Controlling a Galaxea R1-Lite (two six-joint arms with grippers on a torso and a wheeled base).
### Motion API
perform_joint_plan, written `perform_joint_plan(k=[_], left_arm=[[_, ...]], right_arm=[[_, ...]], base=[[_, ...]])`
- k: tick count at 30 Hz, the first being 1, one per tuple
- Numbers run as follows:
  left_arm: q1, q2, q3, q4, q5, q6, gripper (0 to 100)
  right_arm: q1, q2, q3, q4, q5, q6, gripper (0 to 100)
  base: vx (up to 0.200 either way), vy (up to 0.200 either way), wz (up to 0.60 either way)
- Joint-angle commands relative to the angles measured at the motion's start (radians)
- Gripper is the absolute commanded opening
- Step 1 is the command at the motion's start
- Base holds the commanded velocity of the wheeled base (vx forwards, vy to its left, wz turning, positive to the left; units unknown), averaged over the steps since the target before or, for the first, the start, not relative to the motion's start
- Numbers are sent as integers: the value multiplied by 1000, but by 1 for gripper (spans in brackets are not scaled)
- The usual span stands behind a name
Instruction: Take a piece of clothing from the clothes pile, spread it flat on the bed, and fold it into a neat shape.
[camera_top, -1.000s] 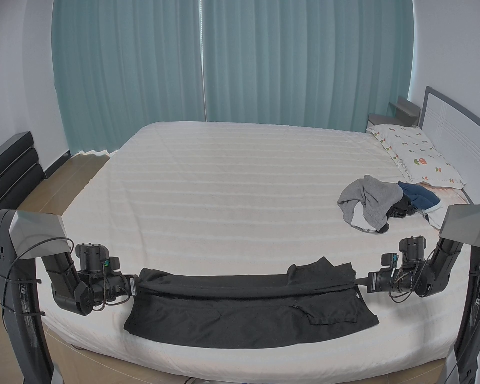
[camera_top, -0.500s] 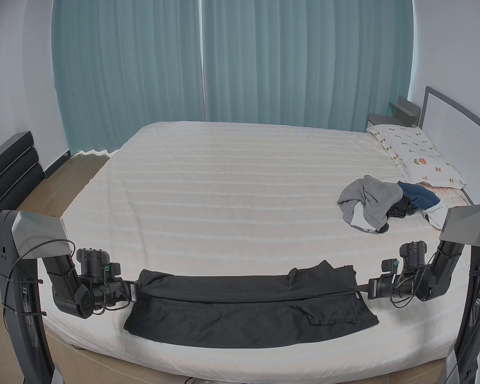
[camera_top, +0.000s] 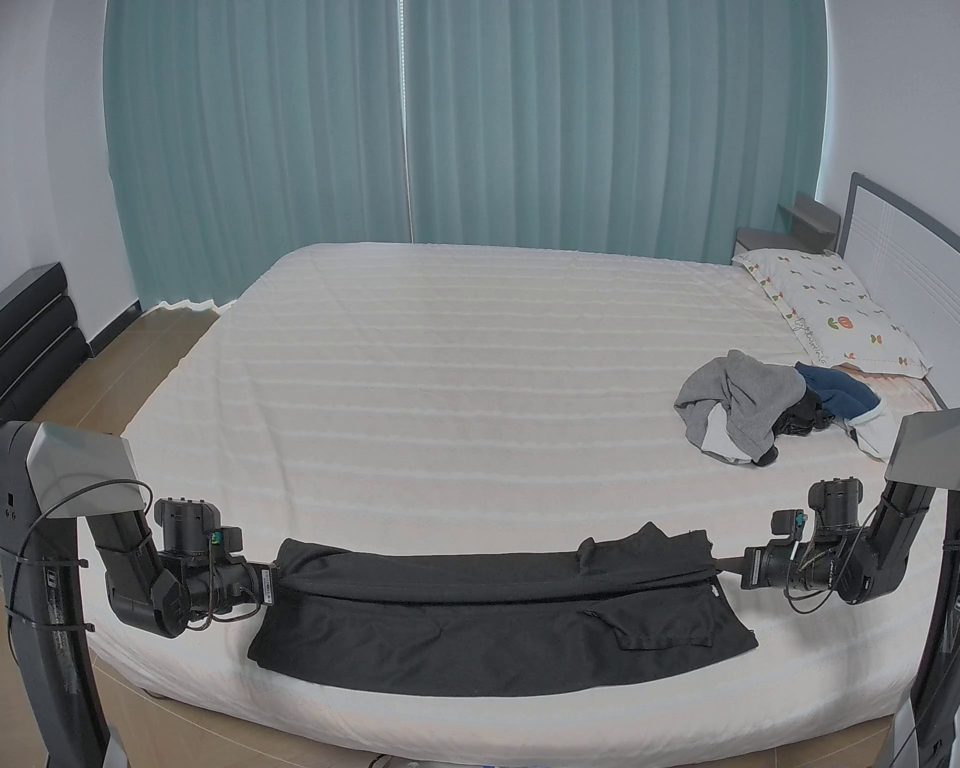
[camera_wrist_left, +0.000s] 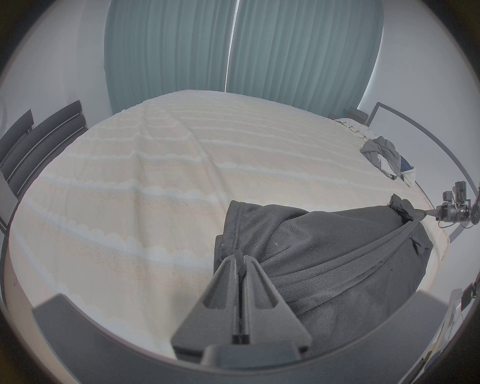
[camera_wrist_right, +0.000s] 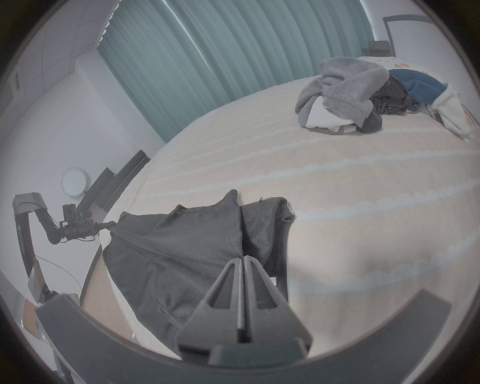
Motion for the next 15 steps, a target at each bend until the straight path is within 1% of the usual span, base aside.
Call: perform_joint_plan(k=[1,6,10,15], left_arm=[[7,-5,1,-2,0,0,0],[5,3,7,11,0,6,0],[7,4,19,20,0,39,0],[5,4,29,20,0,42,0]], right_arm=[[-3,5,21,-36,0,21,0],[1,37,46,-59,-4,9,0],[-1,37,61,-57,-4,3,0],[-1,40,75,-57,-4,-8,0]], base=[[0,0,0],[0,0,0],[0,0,0],[0,0,0]])
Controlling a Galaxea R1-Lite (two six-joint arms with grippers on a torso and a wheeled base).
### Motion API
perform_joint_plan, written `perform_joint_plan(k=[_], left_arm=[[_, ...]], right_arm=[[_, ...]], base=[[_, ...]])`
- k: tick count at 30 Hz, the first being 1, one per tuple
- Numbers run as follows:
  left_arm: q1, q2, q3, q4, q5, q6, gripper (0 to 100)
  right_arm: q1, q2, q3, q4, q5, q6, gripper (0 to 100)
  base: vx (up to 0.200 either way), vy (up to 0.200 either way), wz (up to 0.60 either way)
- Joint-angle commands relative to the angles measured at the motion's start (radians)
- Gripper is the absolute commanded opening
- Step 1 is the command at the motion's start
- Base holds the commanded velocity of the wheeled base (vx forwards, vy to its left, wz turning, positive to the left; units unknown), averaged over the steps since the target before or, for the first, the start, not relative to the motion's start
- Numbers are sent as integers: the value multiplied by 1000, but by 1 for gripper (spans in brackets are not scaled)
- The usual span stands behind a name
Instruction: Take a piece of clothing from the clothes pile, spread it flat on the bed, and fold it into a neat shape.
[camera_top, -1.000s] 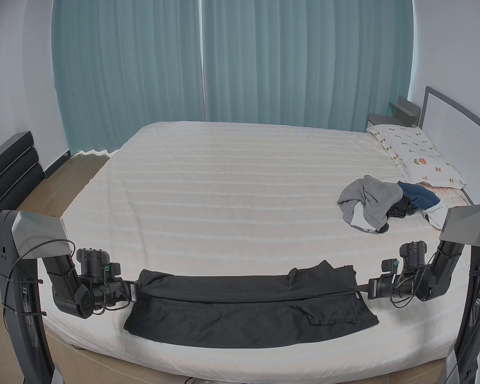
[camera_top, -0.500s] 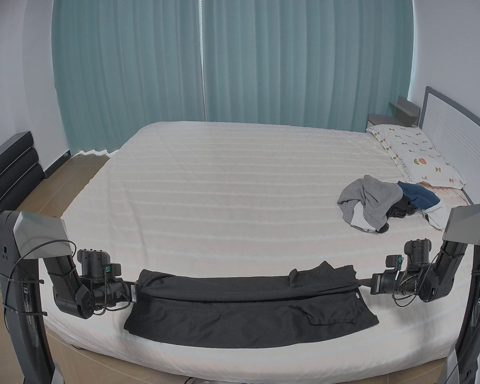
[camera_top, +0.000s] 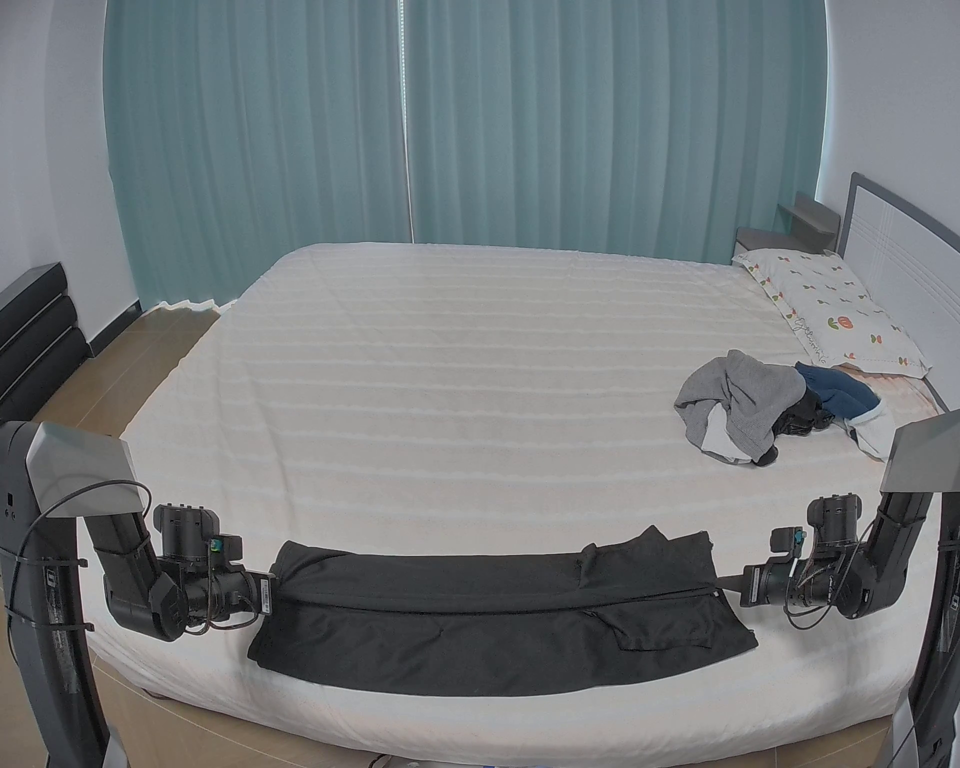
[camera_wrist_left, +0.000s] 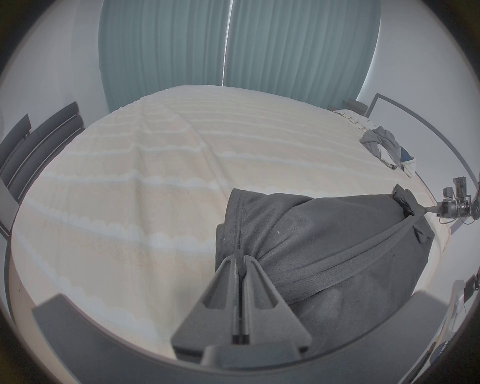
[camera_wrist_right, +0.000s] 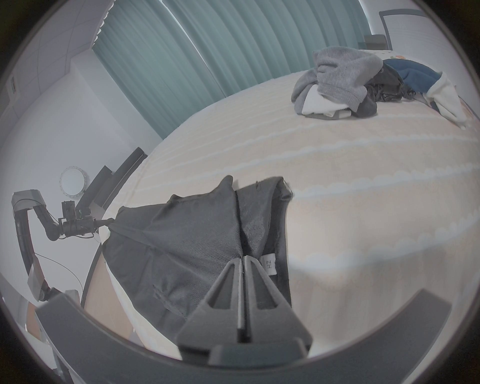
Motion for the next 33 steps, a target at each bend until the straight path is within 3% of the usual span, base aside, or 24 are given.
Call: perform_joint_plan(k=[1,14,15,23,26,29,33], left_arm=[[-2,4,11,0,0,3,0],[-6,24,22,0,0,36,0],[-6,24,22,-1,0,36,100],[-5,21,27,-4,0,44,100],[-2,13,25,-9,-2,41,100],[14,-21,21,-6,-25,32,100],[26,-24,-10,-3,-61,-22,100]], right_arm=[[0,15,8,2,0,-8,0],[12,56,-3,2,-7,-11,0],[12,56,-4,2,-6,-11,100],[4,19,-15,-2,5,13,100],[3,-7,-17,-3,6,56,100],[3,-33,-35,-5,19,159,100],[12,-4,-44,-34,17,202,100]], base=[[0,0,0],[0,0,0],[0,0,0],[0,0,0],[0,0,0],[0,0,0],[0,0,0]])
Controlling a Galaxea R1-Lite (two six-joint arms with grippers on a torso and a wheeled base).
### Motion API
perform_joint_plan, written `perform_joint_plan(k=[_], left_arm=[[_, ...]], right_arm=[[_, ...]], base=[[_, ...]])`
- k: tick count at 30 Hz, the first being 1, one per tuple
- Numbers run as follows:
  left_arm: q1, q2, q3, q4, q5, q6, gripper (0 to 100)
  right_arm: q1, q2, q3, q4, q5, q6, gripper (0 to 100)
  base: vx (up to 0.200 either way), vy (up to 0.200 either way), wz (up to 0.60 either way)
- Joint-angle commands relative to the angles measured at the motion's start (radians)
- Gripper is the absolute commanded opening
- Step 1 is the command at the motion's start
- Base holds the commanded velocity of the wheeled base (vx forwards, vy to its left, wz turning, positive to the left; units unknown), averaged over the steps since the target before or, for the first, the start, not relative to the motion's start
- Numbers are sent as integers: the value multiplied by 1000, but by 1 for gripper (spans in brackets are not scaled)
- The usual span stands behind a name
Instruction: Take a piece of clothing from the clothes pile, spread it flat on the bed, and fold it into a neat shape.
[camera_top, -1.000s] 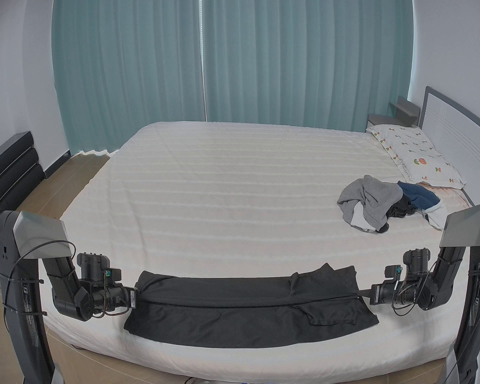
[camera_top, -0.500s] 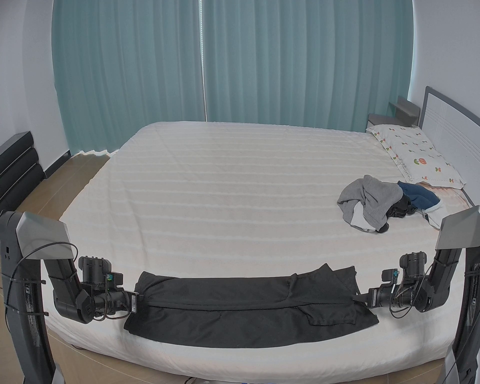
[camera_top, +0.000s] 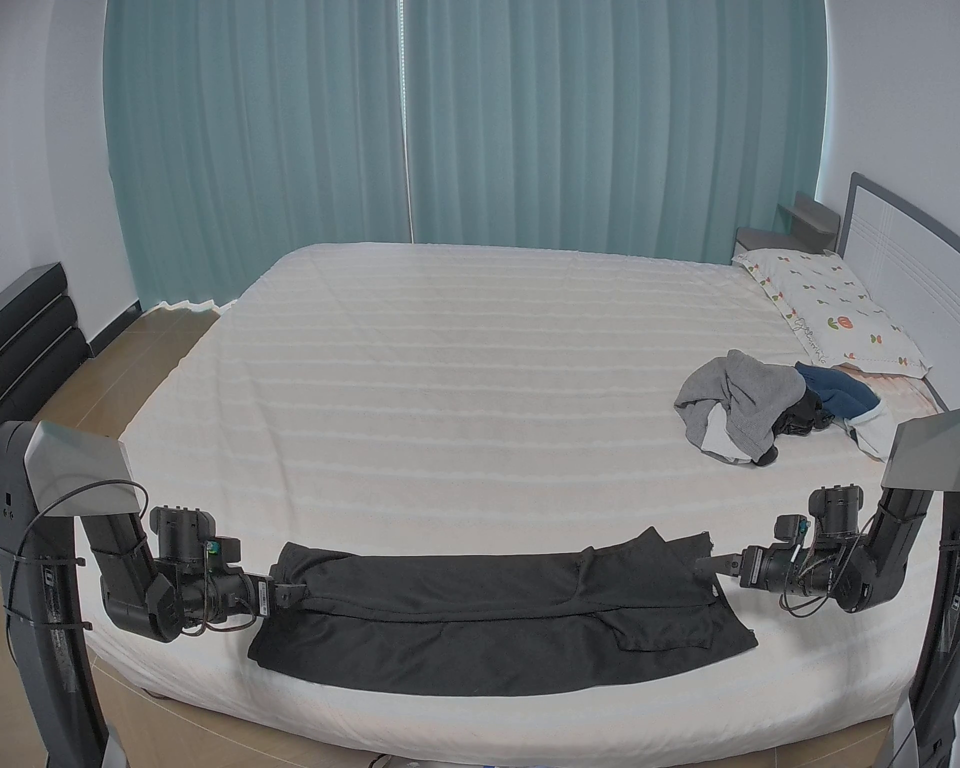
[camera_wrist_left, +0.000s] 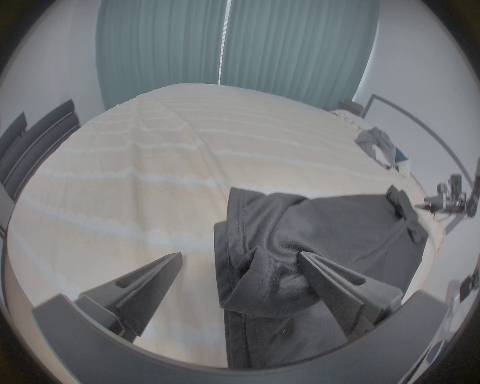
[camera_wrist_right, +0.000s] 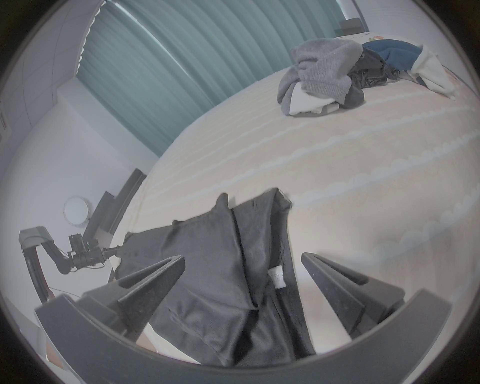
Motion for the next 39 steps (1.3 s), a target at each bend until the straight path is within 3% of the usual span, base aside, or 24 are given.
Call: perform_joint_plan(k=[1,5,8,13,14,17,22,26,39], left_arm=[[16,-23,-41,1,-18,-69,100],[14,-36,-81,5,-24,-203,100],[19,-52,-93,21,-52,-235,100],[37,-101,-139,167,-146,-286,100],[37,-101,-139,167,-146,-286,100],[25,-85,-196,173,-138,-405,100],[-9,-4,-279,176,-98,-520,100],[-20,77,-313,139,-34,-523,100],[-47,89,-320,133,-15,-525,100]], right_arm=[[7,14,-16,-26,2,24,100],[7,37,-16,-40,2,28,100],[6,45,-18,-41,4,30,100],[7,46,-56,-41,4,142,100],[7,46,-56,-41,4,142,100],[9,51,-87,-38,4,234,100],[20,68,-104,-40,4,255,100],[38,89,-105,-43,4,291,100],[41,91,-112,-44,5,304,100]], base=[[0,0,0],[0,0,0],[0,0,0],[0,0,0],[0,0,0],[0,0,0],[0,0,0],[0,0,0],[0,0,0]])
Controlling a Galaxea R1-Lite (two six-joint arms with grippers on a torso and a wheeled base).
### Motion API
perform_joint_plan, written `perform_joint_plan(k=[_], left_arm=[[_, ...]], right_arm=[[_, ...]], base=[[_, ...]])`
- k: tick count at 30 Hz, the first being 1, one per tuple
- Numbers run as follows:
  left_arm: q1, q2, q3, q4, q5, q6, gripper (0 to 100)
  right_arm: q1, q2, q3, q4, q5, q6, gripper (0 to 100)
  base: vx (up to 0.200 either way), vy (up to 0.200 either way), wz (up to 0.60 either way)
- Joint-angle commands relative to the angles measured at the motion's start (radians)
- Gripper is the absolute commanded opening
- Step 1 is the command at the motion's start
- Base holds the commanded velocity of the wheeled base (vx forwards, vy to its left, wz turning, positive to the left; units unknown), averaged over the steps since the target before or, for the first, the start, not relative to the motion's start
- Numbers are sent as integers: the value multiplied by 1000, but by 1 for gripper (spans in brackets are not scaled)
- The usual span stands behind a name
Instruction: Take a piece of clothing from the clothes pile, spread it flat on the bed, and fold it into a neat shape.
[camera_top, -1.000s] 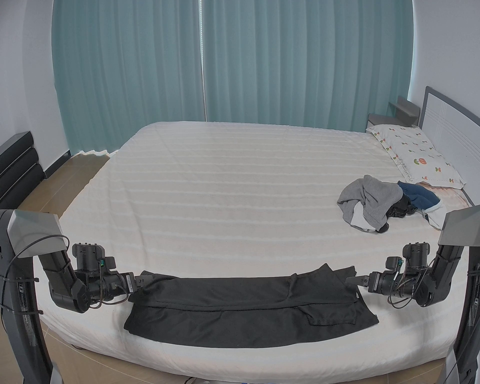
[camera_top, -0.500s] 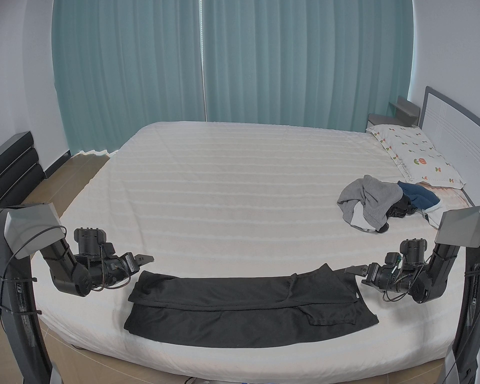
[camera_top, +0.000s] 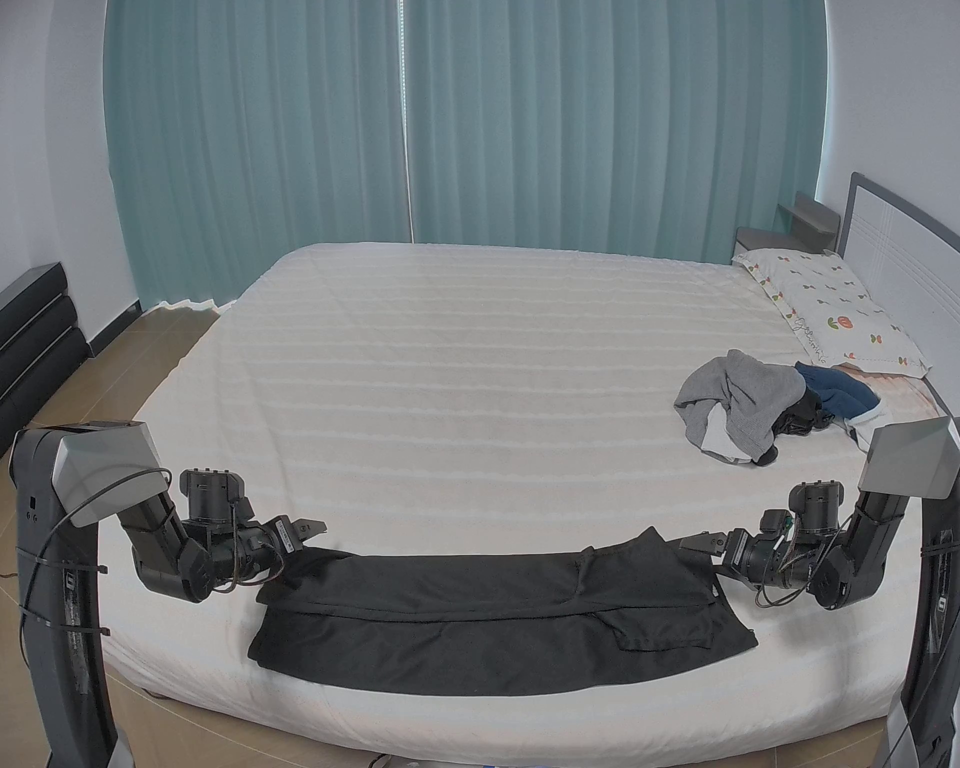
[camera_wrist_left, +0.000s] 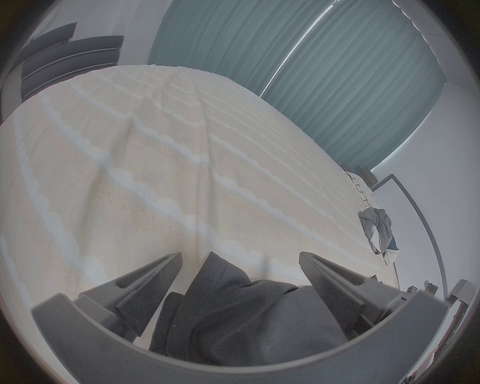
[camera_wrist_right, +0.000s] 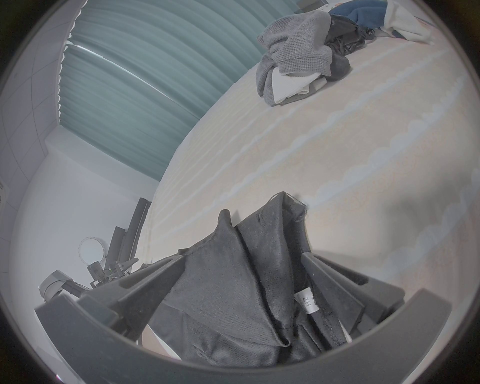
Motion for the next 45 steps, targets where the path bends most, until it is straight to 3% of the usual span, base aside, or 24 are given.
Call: perform_joint_plan(k=[1,2,17,22,27,34,38,45], left_arm=[[-4,15,-9,3,2,-2,100],[-4,15,-9,1,6,-1,0],[-9,35,-19,-8,180,-19,0],[-10,29,-2,-47,234,-142,0],[-18,38,1,-134,242,-218,0],[-23,55,5,-151,279,-212,0],[-30,66,2,-162,317,-209,0],[-30,70,1,-171,320,-211,0]], right_arm=[[1,4,-1,-2,1,0,100],[1,4,-1,-2,1,0,100],[1,4,-1,-3,-1,5,100],[3,0,-12,-9,-3,61,100],[11,6,-4,-81,-12,121,100],[35,20,-12,-92,-19,126,100],[49,29,-15,-94,-58,121,100],[49,32,-30,-92,-61,120,100]], base=[[0,0,0],[0,0,0],[0,0,0],[0,0,0],[0,0,0],[0,0,0],[0,0,0],[0,0,0]])
